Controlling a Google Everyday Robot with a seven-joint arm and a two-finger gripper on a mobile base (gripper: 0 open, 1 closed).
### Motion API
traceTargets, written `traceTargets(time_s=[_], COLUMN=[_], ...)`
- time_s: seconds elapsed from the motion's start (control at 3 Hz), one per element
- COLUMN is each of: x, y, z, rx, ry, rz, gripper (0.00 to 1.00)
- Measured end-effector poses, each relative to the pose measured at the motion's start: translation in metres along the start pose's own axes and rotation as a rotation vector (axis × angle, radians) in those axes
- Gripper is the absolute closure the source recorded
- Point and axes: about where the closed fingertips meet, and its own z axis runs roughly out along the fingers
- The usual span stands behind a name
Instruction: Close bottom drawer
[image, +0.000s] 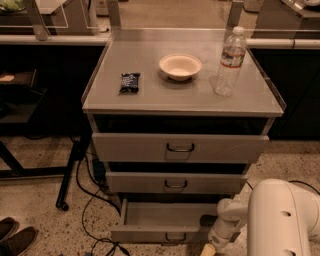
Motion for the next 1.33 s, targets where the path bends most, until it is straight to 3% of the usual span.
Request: traceTargets(time_s=[1.0, 1.33], x=[0.0, -0.014], y=[0.0, -0.008], z=[0.0, -0.006], rx=[0.0, 0.018], ry=[0.0, -0.021], rz=[-0.001, -0.017], gripper=[0.84, 1.0])
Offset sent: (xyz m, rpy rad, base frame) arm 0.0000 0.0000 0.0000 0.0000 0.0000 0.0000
